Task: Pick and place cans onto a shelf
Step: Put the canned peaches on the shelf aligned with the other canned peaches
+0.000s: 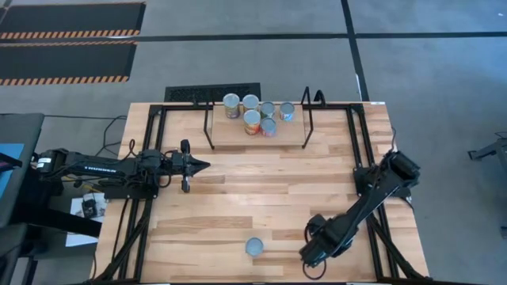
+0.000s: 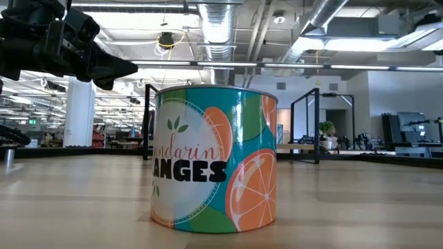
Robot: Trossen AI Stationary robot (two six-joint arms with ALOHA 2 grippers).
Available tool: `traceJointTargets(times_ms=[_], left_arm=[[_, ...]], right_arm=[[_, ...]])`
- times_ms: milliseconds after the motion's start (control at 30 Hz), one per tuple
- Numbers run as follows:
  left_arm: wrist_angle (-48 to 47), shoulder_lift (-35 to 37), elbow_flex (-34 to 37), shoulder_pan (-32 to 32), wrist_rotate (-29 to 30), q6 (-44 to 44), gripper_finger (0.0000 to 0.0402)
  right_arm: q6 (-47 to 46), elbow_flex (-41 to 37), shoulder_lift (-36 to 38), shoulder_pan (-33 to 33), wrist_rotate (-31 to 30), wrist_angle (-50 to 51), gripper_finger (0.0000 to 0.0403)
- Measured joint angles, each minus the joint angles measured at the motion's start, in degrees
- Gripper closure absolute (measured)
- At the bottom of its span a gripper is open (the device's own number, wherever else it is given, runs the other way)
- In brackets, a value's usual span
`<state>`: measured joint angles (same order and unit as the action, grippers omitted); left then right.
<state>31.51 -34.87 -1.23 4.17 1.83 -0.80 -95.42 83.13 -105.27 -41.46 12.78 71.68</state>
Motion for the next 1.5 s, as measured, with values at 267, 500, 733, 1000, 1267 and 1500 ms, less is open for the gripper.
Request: traceJointTargets(times_ms=[267, 500, 733, 1000, 1267, 1500], left_arm=[[-0.1, 0.0, 0.0, 0.0, 0.0, 0.0, 0.0401], [-0.1, 0.0, 0.0, 0.0, 0.0, -0.1, 0.0401], [-0.1, 0.0, 0.0, 0.0, 0.0, -0.2, 0.0401], [-0.3, 0.0, 0.0, 0.0, 0.1, -0.2, 0.0401], [-0.6, 0.0, 0.0, 0.0, 0.1, -0.2, 0.0401], [-0.6, 0.0, 0.0, 0.0, 0.1, -0.6, 0.0401]], right_arm=[[9.1, -0.1, 1.3, 3.9, -4.3, 0.8, 0.0385], [26.0, 5.8, 2.0, 11.7, -10.2, 5.7, 0.0396], [49.8, 12.3, 0.8, 23.0, -22.8, 4.1, 0.0397], [78.2, 18.8, -8.2, 32.5, -23.6, -10.0, 0.0395], [93.1, 30.2, -19.2, 36.3, -23.8, -10.4, 0.0395], [96.5, 34.6, -23.0, 37.1, -23.5, -10.3, 0.0395]])
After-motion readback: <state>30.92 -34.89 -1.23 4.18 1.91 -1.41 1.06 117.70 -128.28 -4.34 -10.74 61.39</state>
